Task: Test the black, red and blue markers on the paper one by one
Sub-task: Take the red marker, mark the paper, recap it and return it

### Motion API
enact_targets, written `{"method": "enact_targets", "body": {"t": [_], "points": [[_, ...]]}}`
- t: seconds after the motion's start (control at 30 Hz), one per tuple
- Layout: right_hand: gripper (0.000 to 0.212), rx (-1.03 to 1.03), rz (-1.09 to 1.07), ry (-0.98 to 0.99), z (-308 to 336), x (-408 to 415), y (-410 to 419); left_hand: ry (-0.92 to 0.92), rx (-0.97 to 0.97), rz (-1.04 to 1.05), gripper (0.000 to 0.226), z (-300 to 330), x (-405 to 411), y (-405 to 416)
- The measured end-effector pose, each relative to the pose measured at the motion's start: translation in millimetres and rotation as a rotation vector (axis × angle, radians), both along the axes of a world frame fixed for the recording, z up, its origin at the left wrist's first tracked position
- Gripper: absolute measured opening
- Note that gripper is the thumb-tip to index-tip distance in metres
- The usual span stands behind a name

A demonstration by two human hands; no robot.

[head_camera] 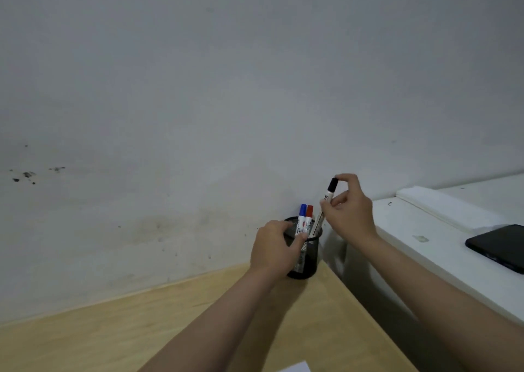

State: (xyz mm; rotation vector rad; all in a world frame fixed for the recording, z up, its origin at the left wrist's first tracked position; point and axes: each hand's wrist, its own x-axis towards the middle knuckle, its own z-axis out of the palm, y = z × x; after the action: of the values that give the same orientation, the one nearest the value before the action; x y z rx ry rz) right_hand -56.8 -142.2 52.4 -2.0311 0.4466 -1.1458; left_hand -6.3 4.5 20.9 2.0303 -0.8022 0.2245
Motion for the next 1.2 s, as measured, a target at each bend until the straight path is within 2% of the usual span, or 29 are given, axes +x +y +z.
{"method": "enact_targets", "body": {"t": [0.13, 0.23, 0.33, 0.43, 0.57, 0.7, 0.8, 0.87, 0.9, 0.97, 1.03, 1.1, 1.2], "points": [[0.041, 0.003, 0.01, 0.223, -17.2, 13.8, -10.2, -0.012, 0.047, 0.066, 0.035, -5.3, 8.8, -12.9], [0.056, -0.084, 0.053, 0.407, -28.8, 22.1, -12.4, 0.032, -0.004, 0.063, 0.034, -7.6, 11.8, -15.6], [0.069, -0.166, 0.02, 0.447, -30.6, 27.6, -13.7, 0.059, -0.035, 0.058, 0.036, -9.8, 14.9, -15.6], [0.059, -0.242, -0.017, 0.504, -26.3, 31.0, -12.1, 0.059, -0.05, 0.057, 0.038, -12.4, 17.4, -16.4], [0.033, -0.291, -0.068, 0.388, -22.2, 31.6, -8.0, 0.052, -0.063, 0.048, 0.035, -14.0, 17.7, -17.4], [0.006, -0.262, 0.007, 0.235, -14.5, 27.9, -4.7, 0.024, -0.04, 0.038, 0.031, -17.3, 16.4, -19.9], [0.019, -0.127, 0.128, 0.182, -1.7, 19.3, 3.3, 0.021, -0.035, 0.035, 0.029, -17.5, 6.2, -17.2], [0.016, -0.051, 0.185, 0.114, 8.5, 9.5, 13.0, 0.04, -0.112, 0.054, 0.019, -12.2, -2.1, -10.9], [0.015, -0.021, 0.202, 0.065, 14.0, 2.2, 19.8, 0.092, -0.153, 0.067, 0.017, -6.1, -7.6, -5.8], [0.016, 0.067, 0.25, -0.038, 25.8, -17.3, 37.4, 0.327, -0.26, 0.069, 0.031, 9.6, -15.5, 4.5], [0.021, 0.151, 0.302, -0.119, 35.7, -39.5, 56.6, 0.688, -0.415, -0.017, 0.043, 29.5, -26.2, 17.5], [0.025, 0.217, 0.387, -0.181, 41.2, -62.3, 76.9, 0.998, -0.525, -0.156, 0.044, 45.7, -36.6, 32.6], [0.029, 0.292, 0.515, -0.214, 40.5, -90.7, 105.8, 1.162, -0.555, -0.302, 0.032, 60.4, -52.3, 61.9]]}}
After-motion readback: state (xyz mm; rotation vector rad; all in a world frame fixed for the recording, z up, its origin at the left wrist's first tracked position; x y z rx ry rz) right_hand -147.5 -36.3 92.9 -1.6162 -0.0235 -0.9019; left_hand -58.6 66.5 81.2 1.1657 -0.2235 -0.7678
